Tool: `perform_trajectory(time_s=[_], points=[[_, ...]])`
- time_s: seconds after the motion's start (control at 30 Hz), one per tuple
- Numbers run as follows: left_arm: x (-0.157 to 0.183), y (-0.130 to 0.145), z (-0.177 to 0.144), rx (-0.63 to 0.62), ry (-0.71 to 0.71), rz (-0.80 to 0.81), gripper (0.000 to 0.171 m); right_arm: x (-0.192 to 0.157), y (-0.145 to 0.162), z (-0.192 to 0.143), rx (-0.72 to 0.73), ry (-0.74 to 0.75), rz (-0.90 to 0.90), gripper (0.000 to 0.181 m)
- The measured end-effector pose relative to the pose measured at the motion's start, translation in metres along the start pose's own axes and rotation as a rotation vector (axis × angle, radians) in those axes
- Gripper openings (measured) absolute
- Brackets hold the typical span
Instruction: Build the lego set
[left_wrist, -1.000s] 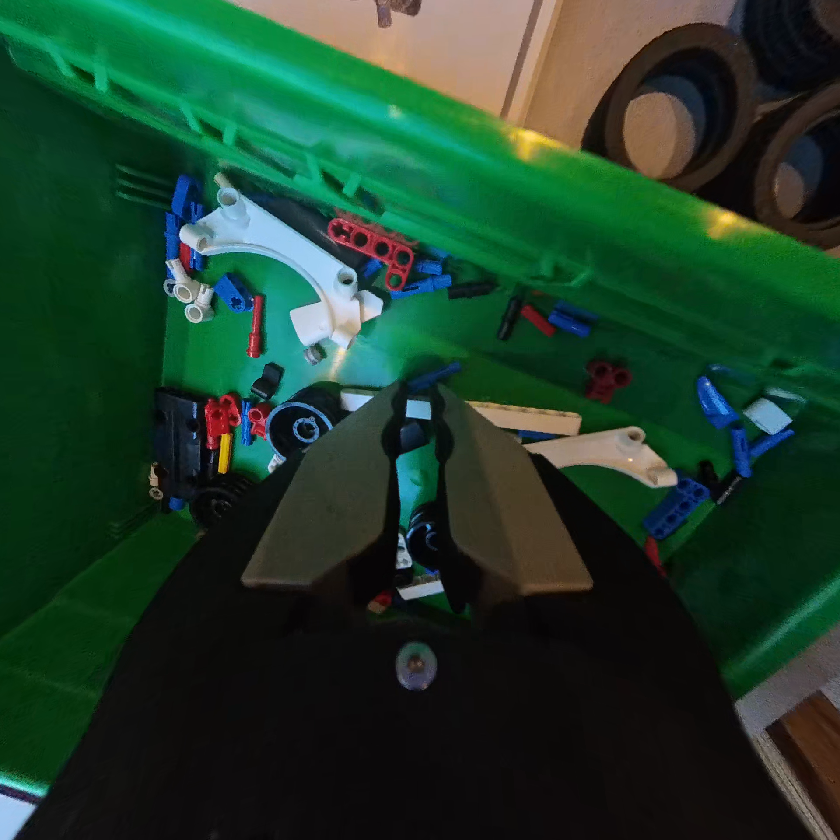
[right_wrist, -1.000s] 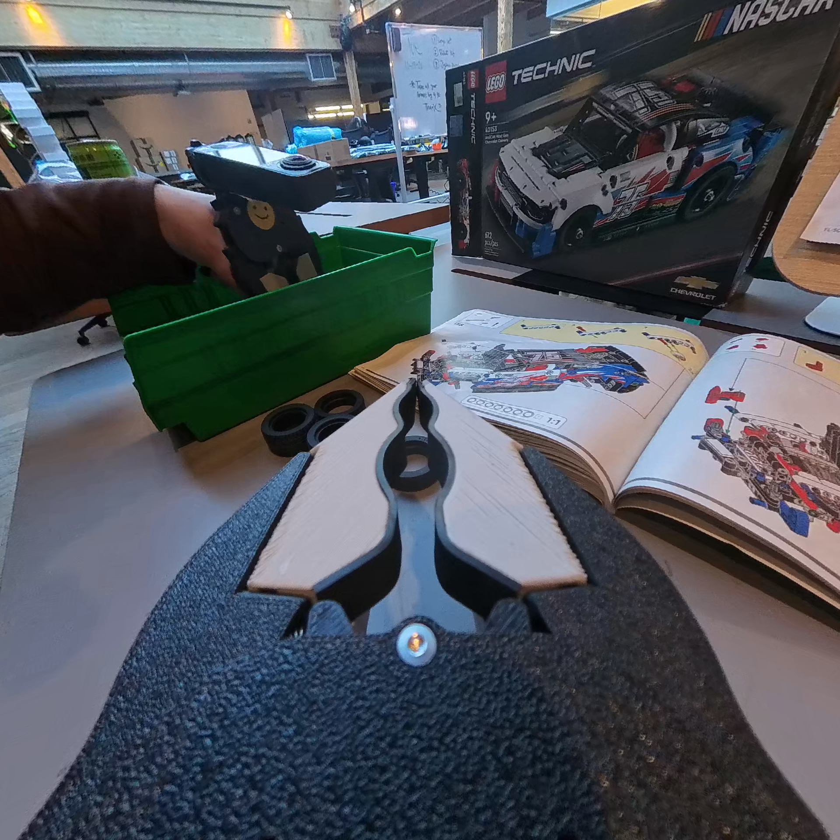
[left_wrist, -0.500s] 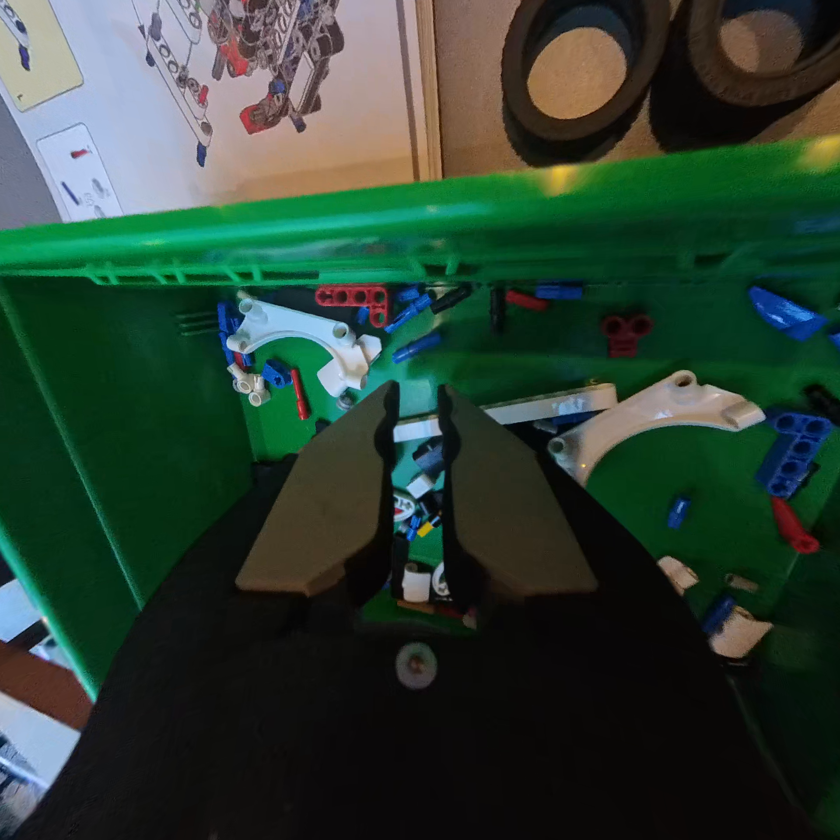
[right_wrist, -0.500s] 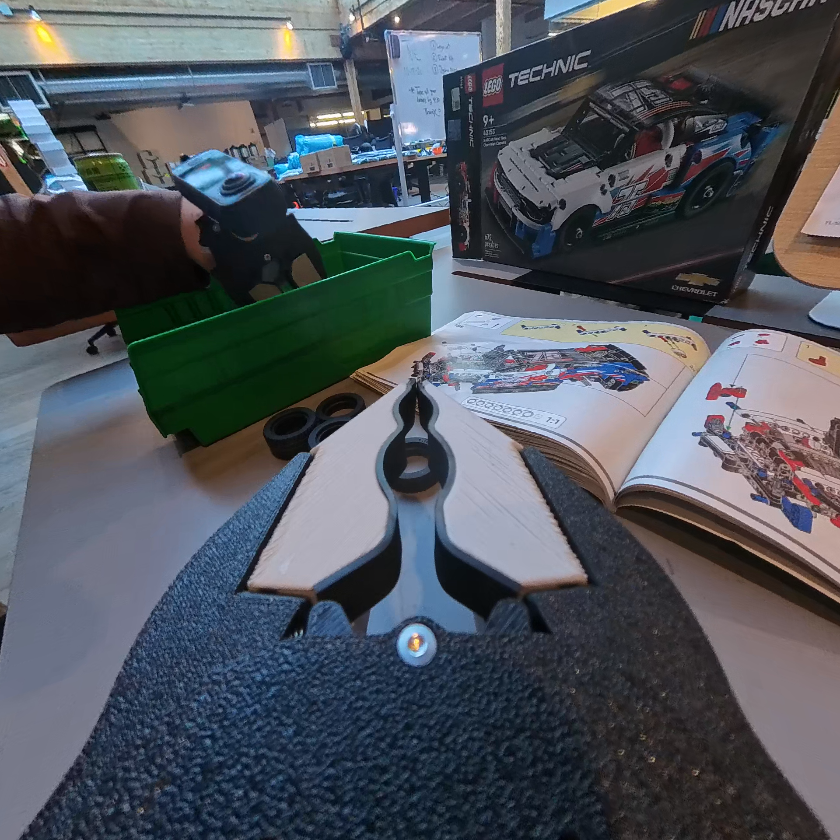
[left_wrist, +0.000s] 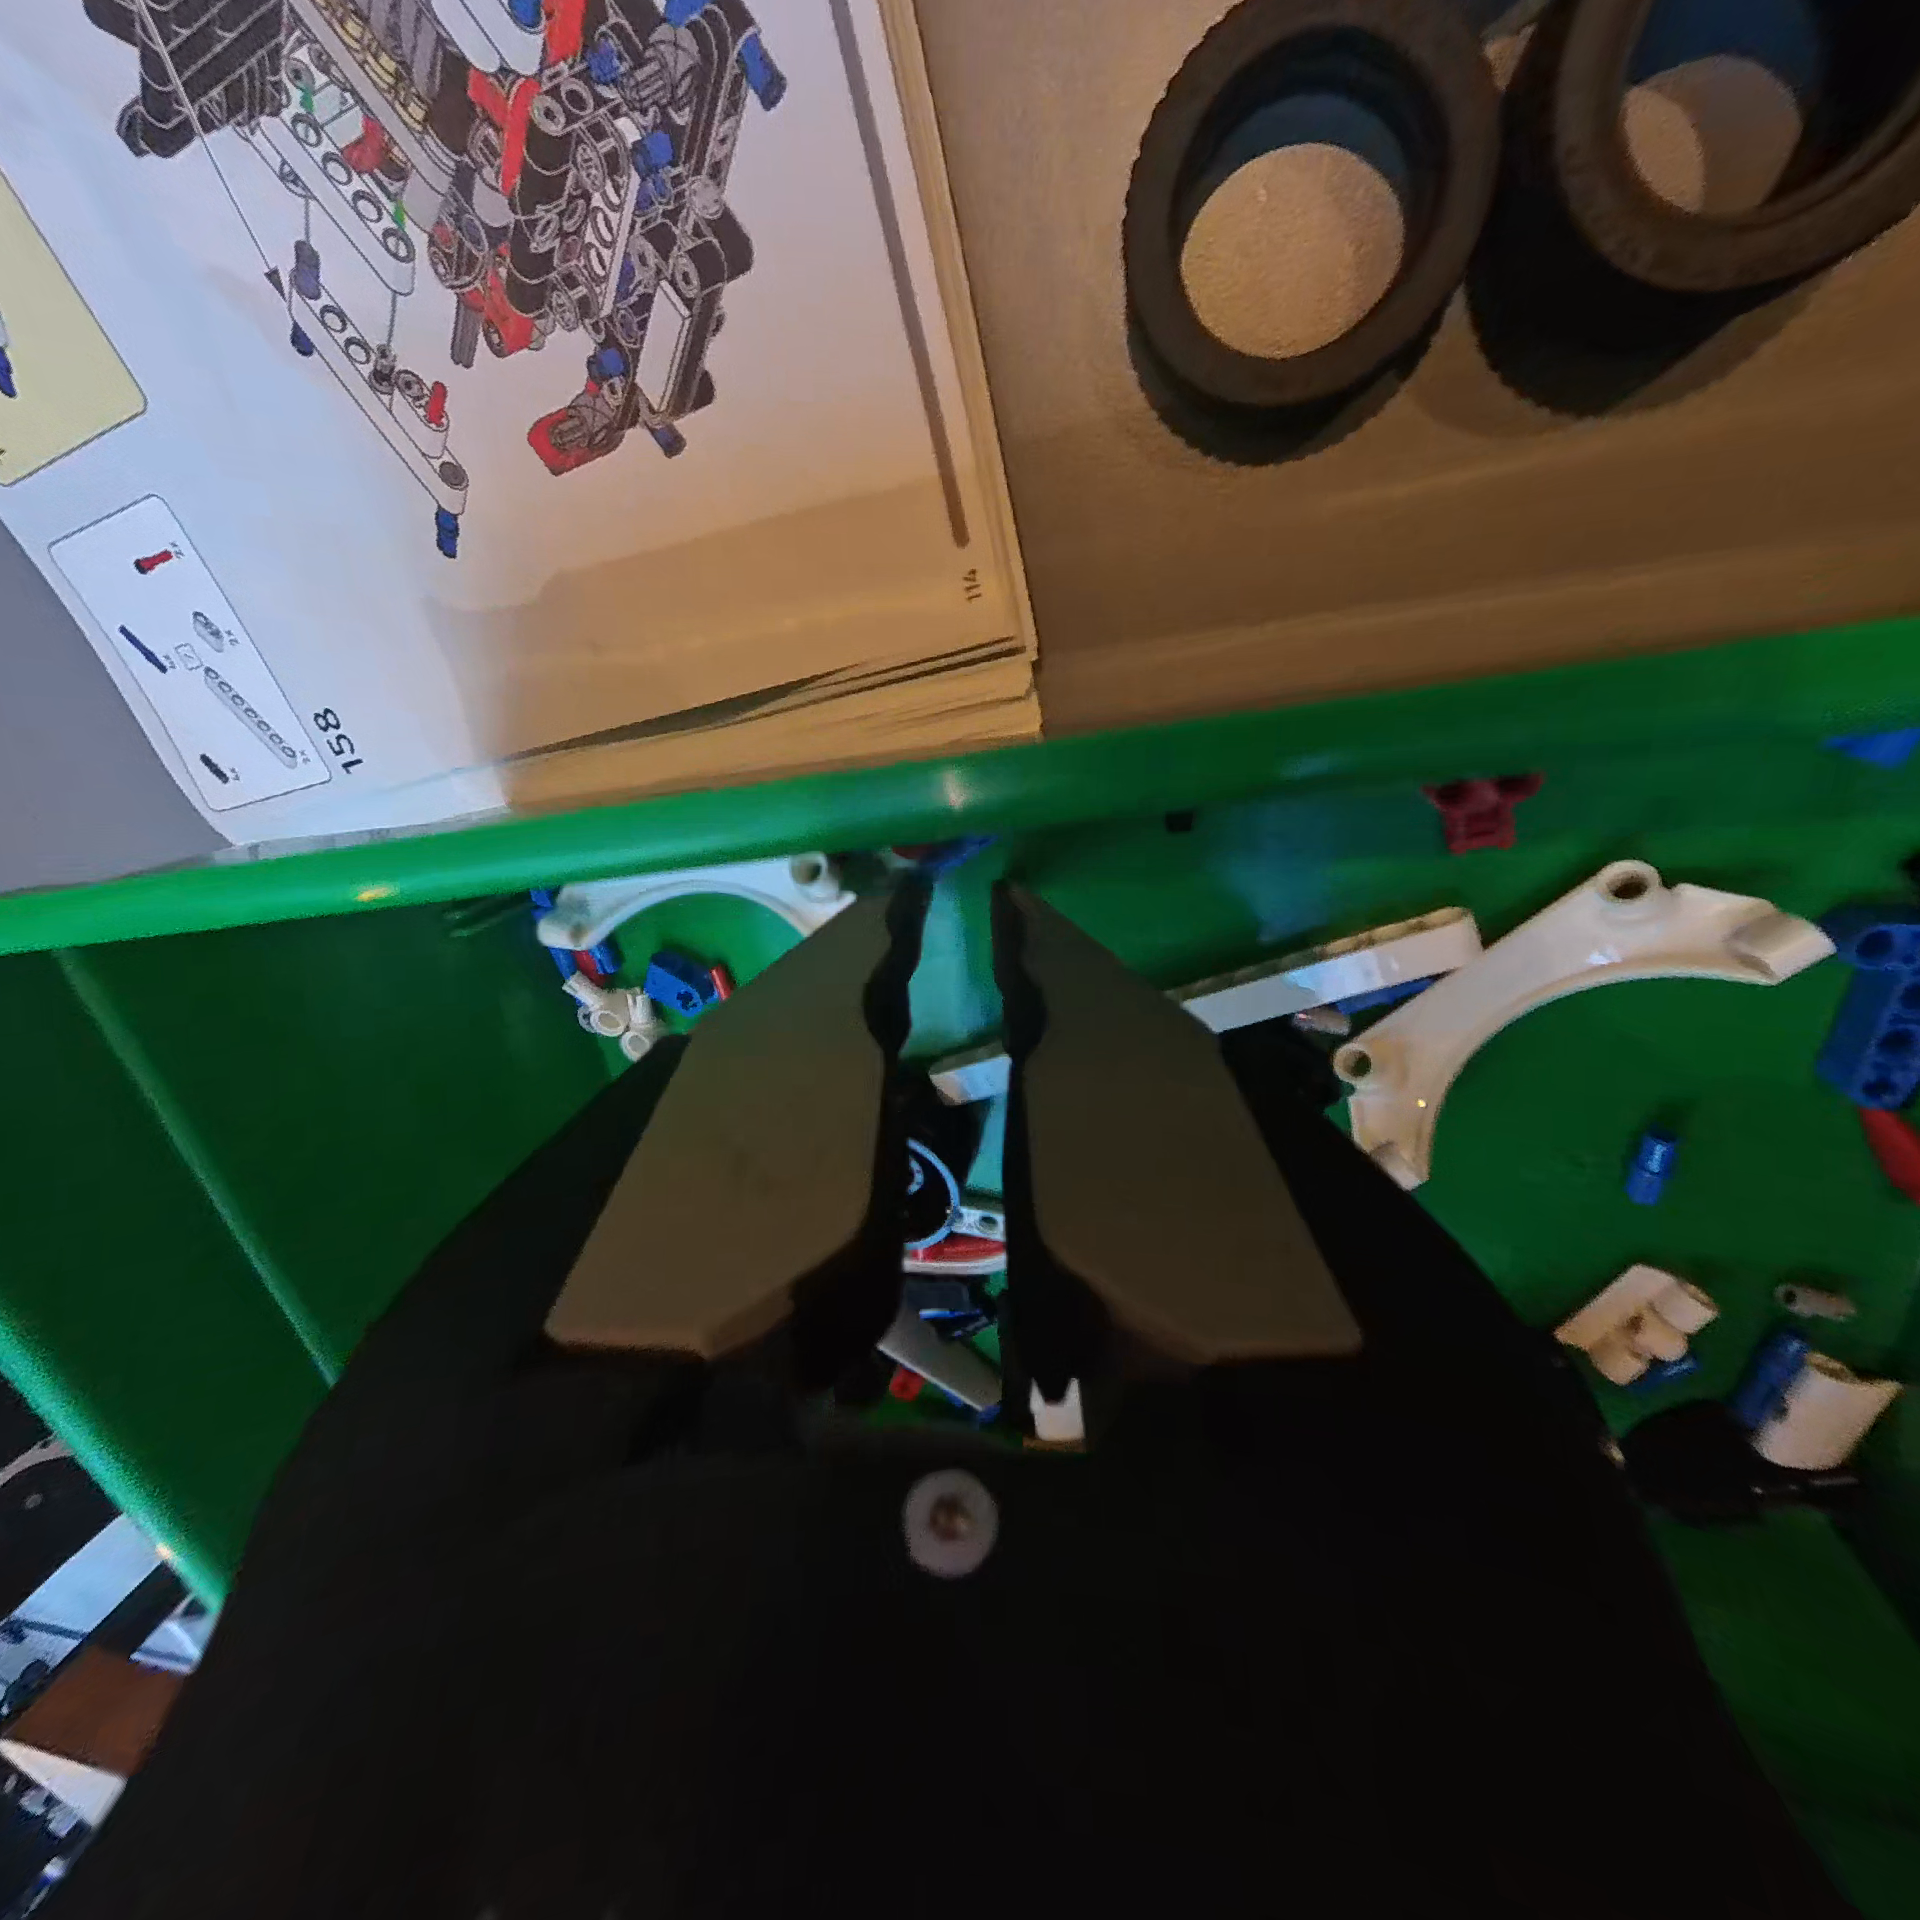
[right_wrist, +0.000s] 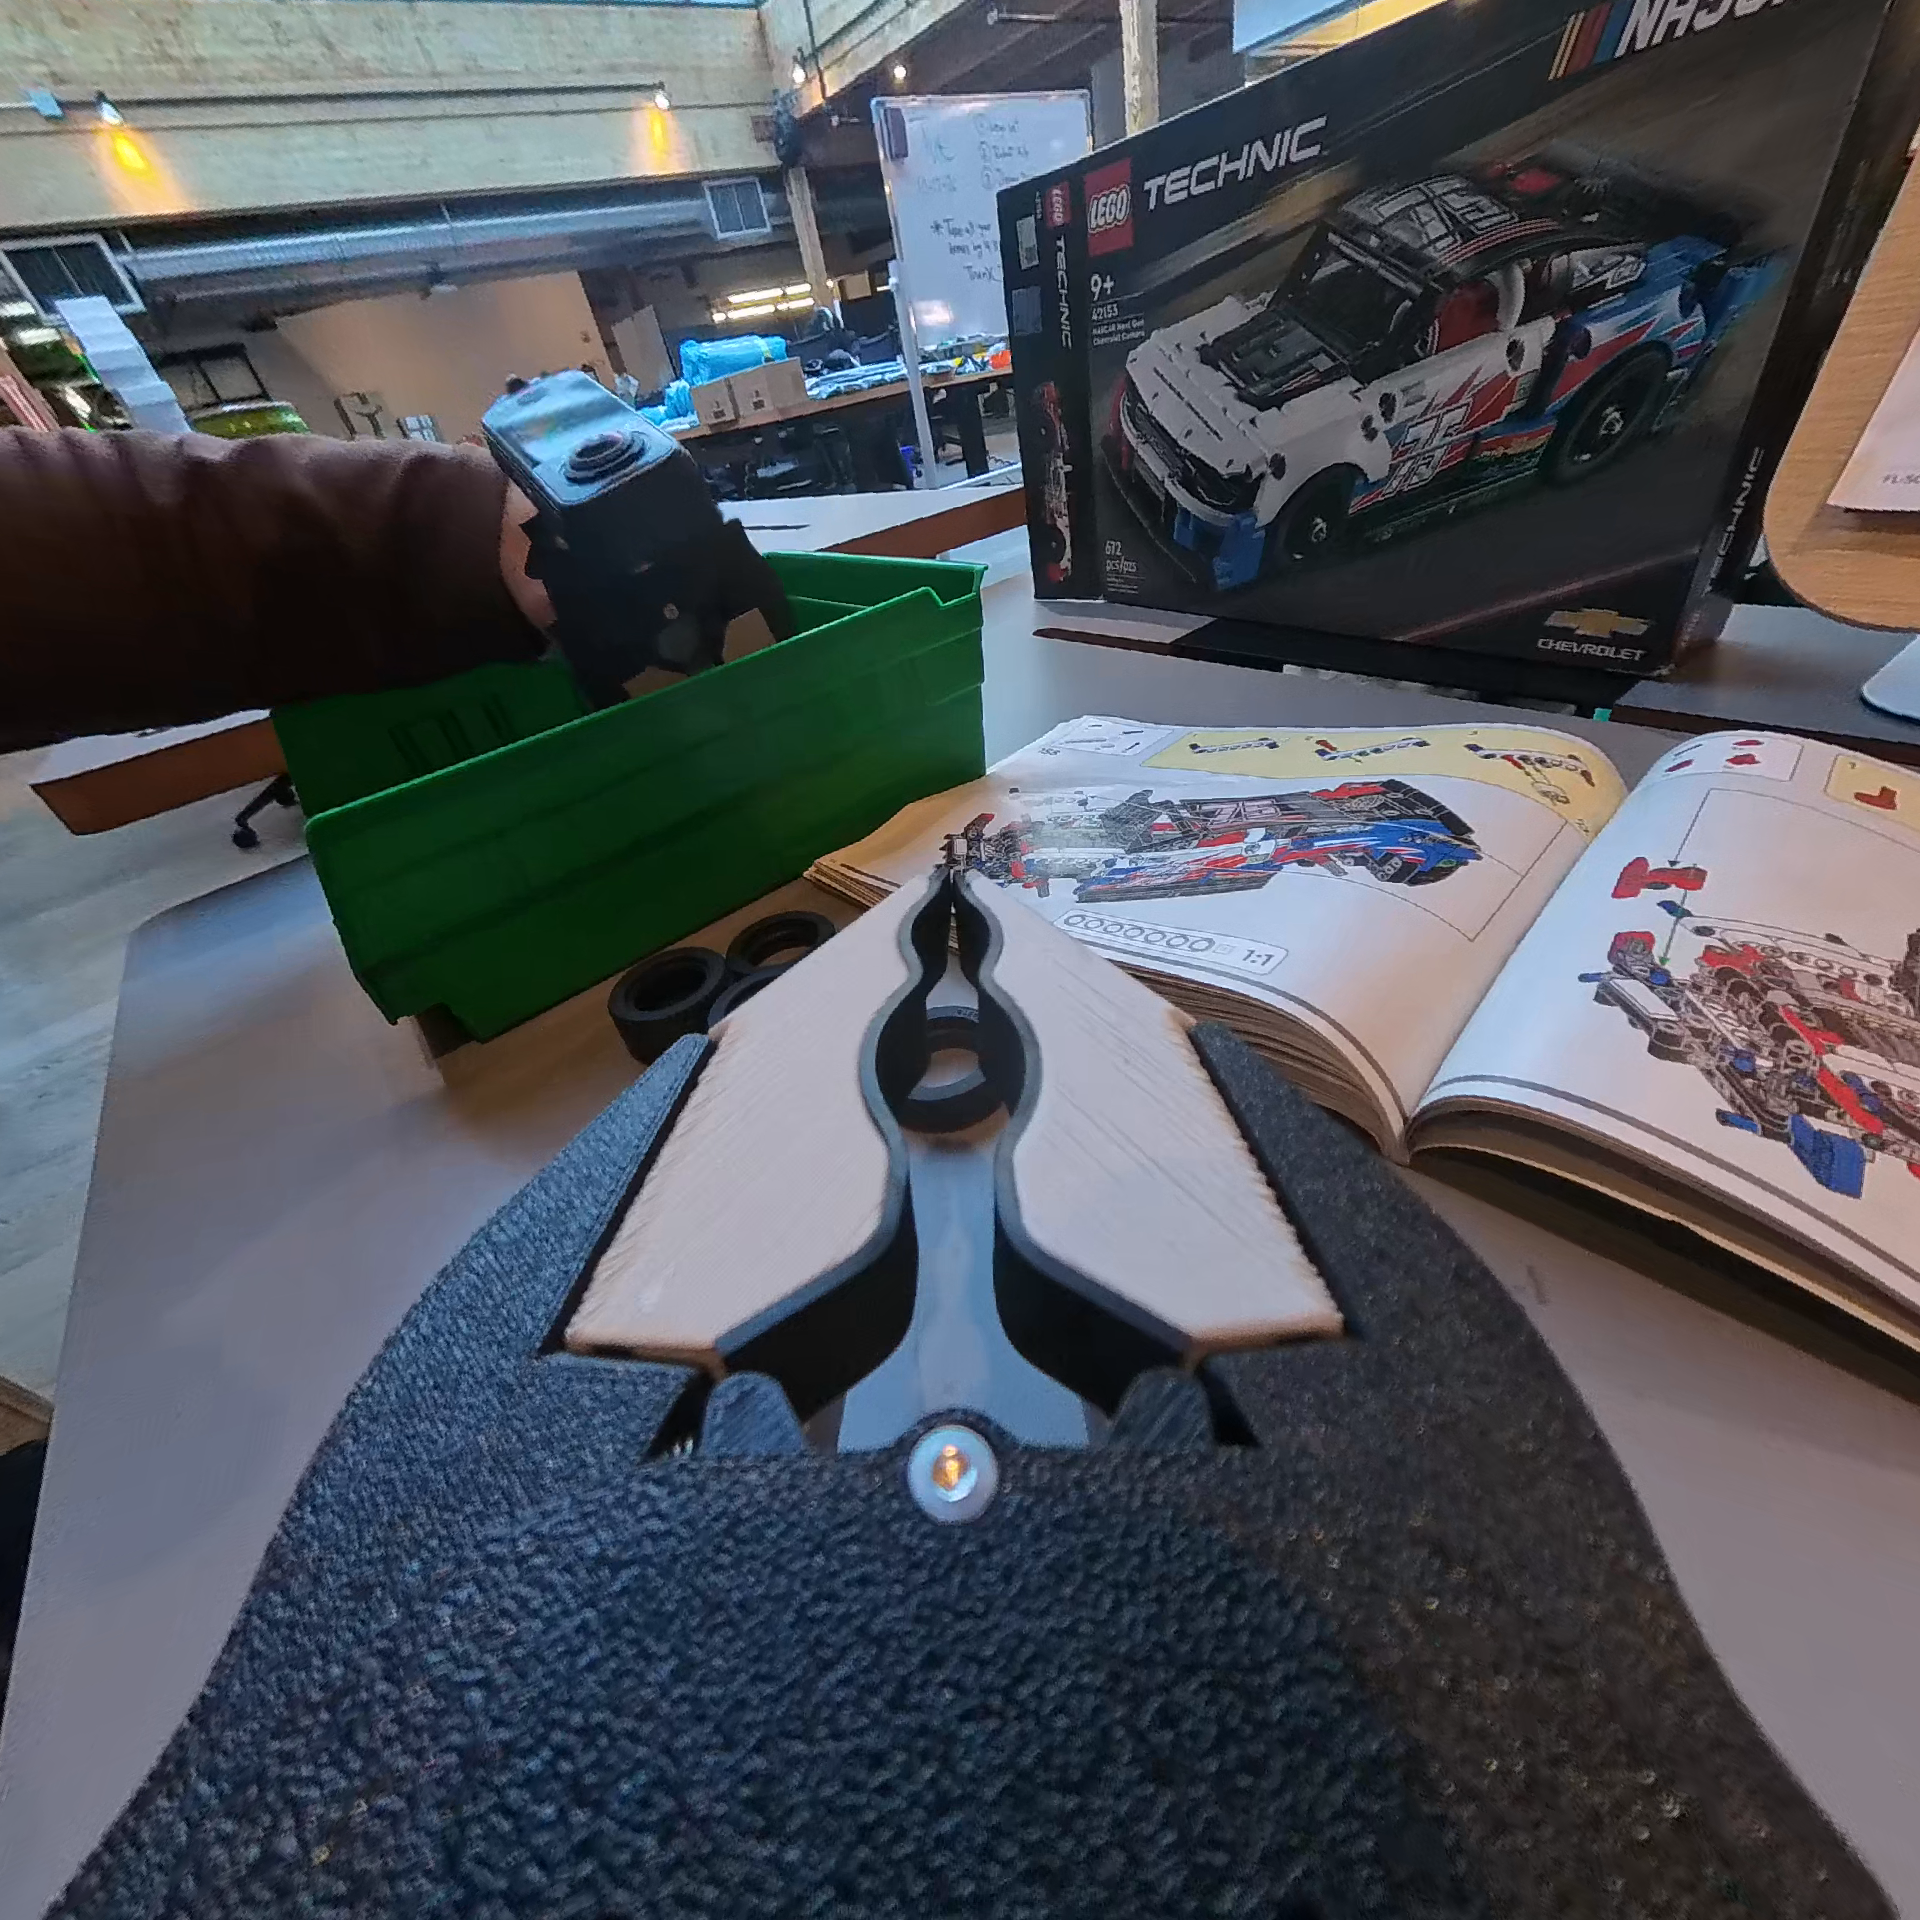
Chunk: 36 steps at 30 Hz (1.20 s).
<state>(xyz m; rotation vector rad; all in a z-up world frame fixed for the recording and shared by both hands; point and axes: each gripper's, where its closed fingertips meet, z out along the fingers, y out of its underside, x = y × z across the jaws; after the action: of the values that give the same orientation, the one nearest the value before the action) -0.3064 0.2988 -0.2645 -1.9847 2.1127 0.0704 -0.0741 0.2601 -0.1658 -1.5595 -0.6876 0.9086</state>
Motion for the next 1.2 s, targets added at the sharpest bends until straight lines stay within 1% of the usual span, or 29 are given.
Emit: perform_trajectory(time_s=[0.07, 0.2, 0.33, 0.4, 0.53, 0.63, 0.73, 0.8, 0.87, 0.9, 0.93, 1.13, 1.2], points=[[-0.001, -0.001, 0.001, 0.013, 0.001, -0.014, 0.009, 0.001, 0.000, 0.000, 0.001, -0.002, 0.007, 0.000], [0.007, 0.002, 0.000, 0.012, 0.044, -0.060, 0.000, 0.002, -0.001, -0.001, 0.006, -0.002, 0.021, 0.000], [0.020, 0.007, -0.004, 0.007, 0.093, -0.097, 0.000, 0.003, -0.001, -0.001, 0.011, -0.003, 0.030, 0.000], [0.022, 0.007, -0.005, 0.020, 0.097, -0.118, 0.010, 0.003, -0.001, -0.001, 0.009, -0.005, 0.032, 0.000], [0.016, 0.007, -0.006, 0.030, 0.066, -0.119, 0.016, 0.002, -0.001, 0.000, 0.008, -0.007, 0.030, 0.000], [0.012, -0.003, -0.008, 0.076, 0.063, -0.162, 0.025, 0.003, -0.001, -0.001, 0.011, -0.004, 0.028, 0.000], [0.004, -0.011, -0.008, 0.128, 0.042, -0.226, 0.027, 0.003, -0.001, -0.001, 0.013, -0.003, 0.029, 0.000], [0.002, -0.012, -0.005, 0.137, 0.038, -0.277, 0.028, 0.003, -0.001, -0.001, 0.012, -0.004, 0.030, 0.000], [0.000, -0.008, 0.001, 0.118, 0.027, -0.329, 0.027, 0.003, -0.001, -0.001, 0.012, -0.005, 0.030, 0.000], [0.000, -0.011, 0.001, 0.141, 0.036, -0.349, 0.022, 0.003, -0.001, -0.001, 0.012, -0.006, 0.030, 0.000], [0.000, -0.012, 0.001, 0.147, 0.036, -0.366, 0.024, 0.003, -0.001, -0.001, 0.012, -0.006, 0.031, 0.000], [0.000, -0.014, 0.003, 0.150, 0.066, -0.436, 0.020, 0.002, -0.001, -0.001, 0.012, -0.008, 0.032, 0.000], [0.002, -0.013, 0.003, 0.141, 0.079, -0.426, 0.009, 0.003, -0.001, -0.001, 0.013, -0.007, 0.032, 0.000]])
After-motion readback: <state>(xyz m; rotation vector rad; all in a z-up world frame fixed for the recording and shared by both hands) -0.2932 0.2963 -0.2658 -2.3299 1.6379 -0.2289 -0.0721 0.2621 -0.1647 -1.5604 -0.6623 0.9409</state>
